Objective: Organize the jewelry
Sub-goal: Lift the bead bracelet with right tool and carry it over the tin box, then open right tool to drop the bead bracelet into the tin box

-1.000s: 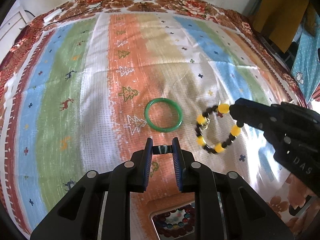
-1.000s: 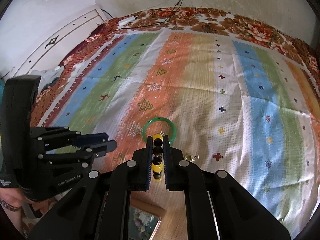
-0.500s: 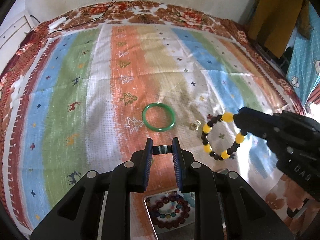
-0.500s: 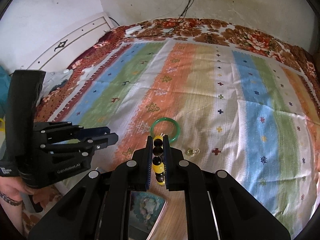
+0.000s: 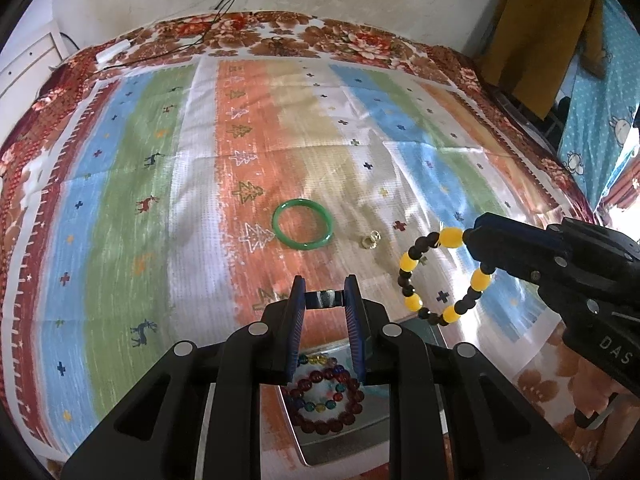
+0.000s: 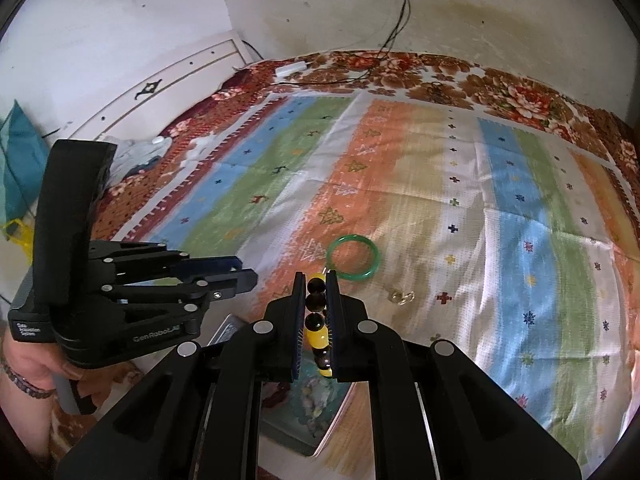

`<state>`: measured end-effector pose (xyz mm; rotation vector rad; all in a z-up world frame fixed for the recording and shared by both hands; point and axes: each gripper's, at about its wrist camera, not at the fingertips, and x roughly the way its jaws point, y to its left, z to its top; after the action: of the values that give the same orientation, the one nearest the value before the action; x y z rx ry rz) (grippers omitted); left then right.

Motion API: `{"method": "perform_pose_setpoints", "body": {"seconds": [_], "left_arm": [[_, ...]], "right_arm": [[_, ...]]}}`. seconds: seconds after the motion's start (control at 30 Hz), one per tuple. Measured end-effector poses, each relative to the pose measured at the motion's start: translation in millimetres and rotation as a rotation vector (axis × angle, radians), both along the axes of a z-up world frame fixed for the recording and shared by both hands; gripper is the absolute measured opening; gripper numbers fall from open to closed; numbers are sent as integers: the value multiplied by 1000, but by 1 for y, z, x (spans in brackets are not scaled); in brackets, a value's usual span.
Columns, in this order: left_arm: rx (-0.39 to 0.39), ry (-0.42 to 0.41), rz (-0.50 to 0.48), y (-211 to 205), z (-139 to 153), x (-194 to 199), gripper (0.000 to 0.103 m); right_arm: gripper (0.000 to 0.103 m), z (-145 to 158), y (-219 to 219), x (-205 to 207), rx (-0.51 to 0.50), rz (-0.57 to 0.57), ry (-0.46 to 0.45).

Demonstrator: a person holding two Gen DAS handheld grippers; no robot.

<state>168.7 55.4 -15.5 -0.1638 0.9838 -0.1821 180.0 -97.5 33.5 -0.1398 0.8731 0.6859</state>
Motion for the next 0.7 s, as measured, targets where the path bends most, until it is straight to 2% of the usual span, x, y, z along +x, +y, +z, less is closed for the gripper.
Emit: {"method": "perform_pose_setpoints", "body": {"seconds": [0.37,0.47,0.7], "left_arm": [[-6,-2,-7,-3,-1,-16,19],[27,-8,-16,-8,-2,-23,19],[22,-8,-33,-14,-4,-36,19]], "right_arm": [[11,-13,-10,-20,4,10,46],[11,-22,-11,-27,-6,16,70],[11,-26,-16,-40,-2,26,86]]}}
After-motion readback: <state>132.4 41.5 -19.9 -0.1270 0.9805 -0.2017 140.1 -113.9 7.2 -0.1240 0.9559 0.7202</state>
